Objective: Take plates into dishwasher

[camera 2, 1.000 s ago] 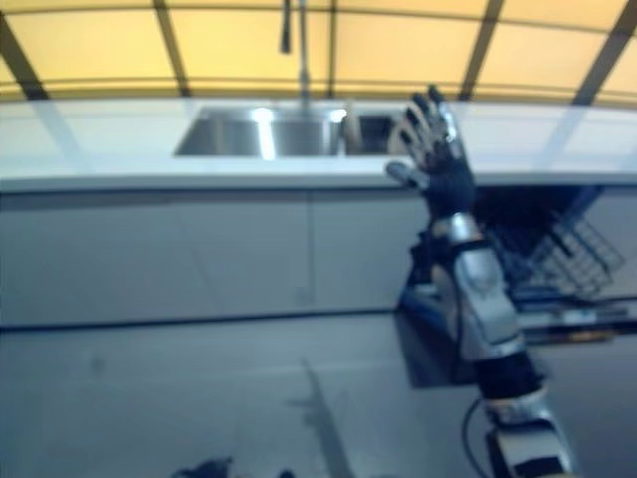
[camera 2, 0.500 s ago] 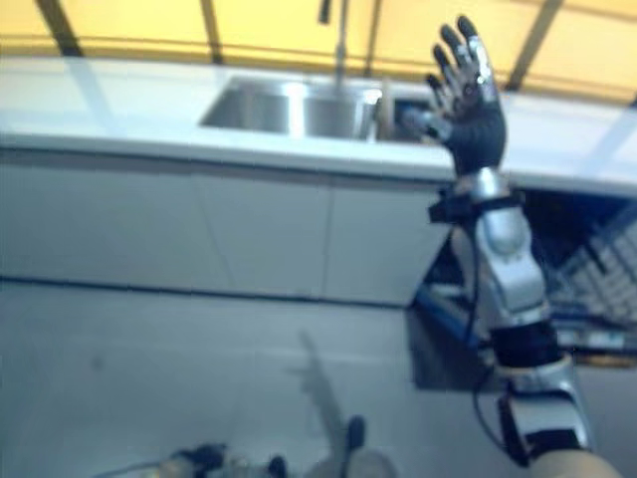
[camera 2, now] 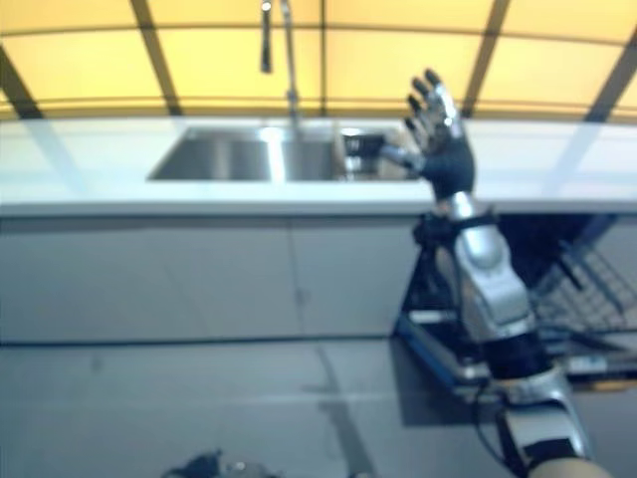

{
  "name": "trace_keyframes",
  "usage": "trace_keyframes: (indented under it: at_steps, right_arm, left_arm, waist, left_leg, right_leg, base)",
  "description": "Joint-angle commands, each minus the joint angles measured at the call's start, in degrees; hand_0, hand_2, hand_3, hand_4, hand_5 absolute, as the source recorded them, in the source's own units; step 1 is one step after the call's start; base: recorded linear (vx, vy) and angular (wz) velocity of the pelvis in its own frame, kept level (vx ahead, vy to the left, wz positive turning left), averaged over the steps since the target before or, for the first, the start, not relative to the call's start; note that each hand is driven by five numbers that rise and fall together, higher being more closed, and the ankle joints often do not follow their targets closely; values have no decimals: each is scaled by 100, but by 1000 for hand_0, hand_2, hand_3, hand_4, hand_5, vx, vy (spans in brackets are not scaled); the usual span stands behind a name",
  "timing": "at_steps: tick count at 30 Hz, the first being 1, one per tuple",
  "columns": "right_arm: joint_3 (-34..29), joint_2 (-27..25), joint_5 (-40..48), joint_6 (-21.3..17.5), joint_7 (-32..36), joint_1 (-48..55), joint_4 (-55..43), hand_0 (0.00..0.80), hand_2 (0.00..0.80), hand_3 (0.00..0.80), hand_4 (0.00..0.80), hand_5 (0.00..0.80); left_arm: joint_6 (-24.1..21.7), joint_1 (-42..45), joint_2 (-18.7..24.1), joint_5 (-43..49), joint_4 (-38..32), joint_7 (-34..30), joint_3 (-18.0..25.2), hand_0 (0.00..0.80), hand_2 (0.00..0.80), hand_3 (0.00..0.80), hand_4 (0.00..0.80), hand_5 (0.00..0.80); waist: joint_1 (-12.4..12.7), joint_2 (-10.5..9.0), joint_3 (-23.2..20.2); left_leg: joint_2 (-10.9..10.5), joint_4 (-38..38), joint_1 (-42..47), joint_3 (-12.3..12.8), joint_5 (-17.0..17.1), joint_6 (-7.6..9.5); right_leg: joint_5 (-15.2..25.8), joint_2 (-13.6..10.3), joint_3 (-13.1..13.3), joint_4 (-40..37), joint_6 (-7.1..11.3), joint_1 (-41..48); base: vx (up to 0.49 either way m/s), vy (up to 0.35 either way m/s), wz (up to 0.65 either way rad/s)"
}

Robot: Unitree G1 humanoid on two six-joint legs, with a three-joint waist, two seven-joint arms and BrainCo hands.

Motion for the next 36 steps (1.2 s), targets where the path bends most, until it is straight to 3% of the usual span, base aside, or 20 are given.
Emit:
trace_keyframes:
  at_steps: [1,4,6,9,10,12,13,15,16,17,19,21,23,25,27,29,32,36]
  right_arm:
    - [-66,-265,-178,-169,-397,-673,34,0,0,0,0,0]
    - [-9,-262,-171,-115,-465,-757,129,0,0,0,0,0]
    - [62,-303,-91,-169,-359,-739,233,0,0,0,0,0]
    - [46,-455,96,-179,-205,-723,329,0,0,0,0,0]
    - [49,-497,152,-170,-167,-739,357,0,0,0,0,0]
    - [5,-499,231,-194,-103,-770,495,0,0,0,0,0]
    - [-43,-467,204,-198,-105,-661,487,0,0,0,0,0]
    - [-227,-469,193,-189,-151,-346,364,0,0,0,0,0]
    - [-277,-477,204,-191,-140,-253,323,0,0,0,0,0]
    - [-437,-496,192,-168,-147,-15,215,0,0,0,0,0]
    - [-603,-508,222,-145,-157,232,96,0,0,0,0,0]
    - [-699,-485,205,-128,-215,321,93,0,0,0,0,0]
    - [-707,-451,166,-154,-275,238,263,0,0,0,0,0]
    - [-707,-499,145,-249,-394,40,505,0,0,0,0,0]
    - [-724,-513,96,-345,-536,-103,572,0,0,0,0,0]
    - [-710,-457,0,-389,-676,-169,517,0,0,0,0,0]
    - [-618,-379,-172,-304,-881,-310,357,0,0,0,0,0]
    - [-632,-354,-316,-126,-996,-384,244,0,0,0,0,0]
  left_arm:
    - [76,-63,16,-56,-33,-23,-333,0,0,0,0,0]
    - [148,-31,-34,-95,-79,11,-341,0,0,0,0,0]
    - [67,184,-88,-192,-78,171,-302,0,0,0,0,0]
    - [-57,346,-82,-284,-27,233,-255,0,0,0,0,0]
    - [-67,343,-73,-342,-15,224,-238,0,0,0,0,0]
    - [46,241,-60,-414,29,188,-162,0,0,0,0,0]
    - [121,191,-41,-377,46,163,-137,0,0,0,0,0]
    - [207,105,32,-374,74,127,-225,0,0,0,0,0]
    - [215,89,37,-391,89,139,-255,0,0,0,0,0]
    - [182,49,52,-358,155,117,-304,0,0,0,0,0]
    - [145,20,96,-375,178,91,-374,0,0,0,0,0]
    - [179,32,150,-347,115,99,-408,0,0,0,0,0]
    - [268,35,182,-343,27,128,-419,0,0,0,0,0]
    - [277,17,238,-297,-18,122,-422,0,0,0,0,0]
    - [345,-40,287,-283,-77,134,-416,0,0,0,0,0]
    - [451,-75,310,-252,-147,126,-362,0,0,0,0,0]
    - [528,-107,271,-232,-140,132,-329,0,0,0,0,0]
    - [558,-87,207,-57,-127,42,-330,0,0,0,0,0]
  waist:
    - [334,48,40]
    - [457,174,36]
    - [670,255,25]
    - [781,293,19]
    - [797,289,8]
    - [757,190,-89]
    - [734,139,-148]
    - [679,-23,-282]
    - [655,-49,-299]
    - [585,-17,-350]
    - [487,141,-365]
    - [418,220,-317]
    - [394,308,-284]
    - [397,333,-255]
    - [401,301,-195]
    - [387,255,-152]
    - [264,232,-129]
    - [139,278,-116]
  left_leg:
    - [-43,-2272,583,366,179,109]
    - [-110,-3527,504,294,548,9]
    - [-155,-4508,103,212,956,-37]
    - [-130,-4263,-226,191,1183,-56]
    - [-105,-4064,-289,182,1169,-30]
    - [-133,-3872,-105,358,630,255]
    - [-153,-3729,-40,488,467,361]
    - [-390,-3851,285,607,254,633]
    - [-468,-3934,397,585,235,689]
    - [-550,-4117,628,506,231,764]
    - [-563,-4240,920,386,132,822]
    - [-646,-4348,1253,277,-12,901]
    - [-625,-4497,1486,239,-47,914]
    - [-594,-4637,1672,190,-44,851]
    - [-575,-4717,1844,133,-148,746]
    - [-579,-4733,1930,111,-247,657]
    - [-657,-4741,2060,-14,-392,625]
    - [-700,-4741,2224,-267,-520,664]
  right_leg:
    - [154,411,306,-276,164,197]
    - [17,526,435,-249,215,348]
    - [-249,673,758,-170,229,714]
    - [-614,746,966,-31,195,986]
    - [-736,714,992,53,181,1028]
    - [-860,512,981,262,296,1068]
    - [-854,382,831,459,398,1115]
    - [-287,94,656,1081,743,1057]
    - [-79,-7,605,1501,807,975]
    - [420,-101,586,2301,891,654]
    - [822,-137,590,3651,918,55]
    - [793,-277,511,4425,899,-604]
    - [699,-349,346,4150,814,-995]
    - [422,-343,126,3180,747,-1120]
    - [487,-481,-169,1799,774,-1155]
    - [586,-406,-289,666,846,-1010]
    - [921,-271,-136,-23,964,-1209]
    - [1140,-219,154,-321,1023,-1415]
  base:
    - [448,114,10]
    - [460,128,1]
    - [520,126,-23]
    - [499,184,-77]
    - [436,279,-45]
    - [432,311,-45]
    - [386,280,-64]
    - [362,282,-41]
    - [419,354,-8]
    - [393,352,3]
    - [371,365,13]
    - [280,278,14]
    - [243,132,-4]
    - [226,-27,-3]
    - [183,-108,1]
    - [171,-106,-6]
    - [189,-45,2]
    - [211,-58,16]
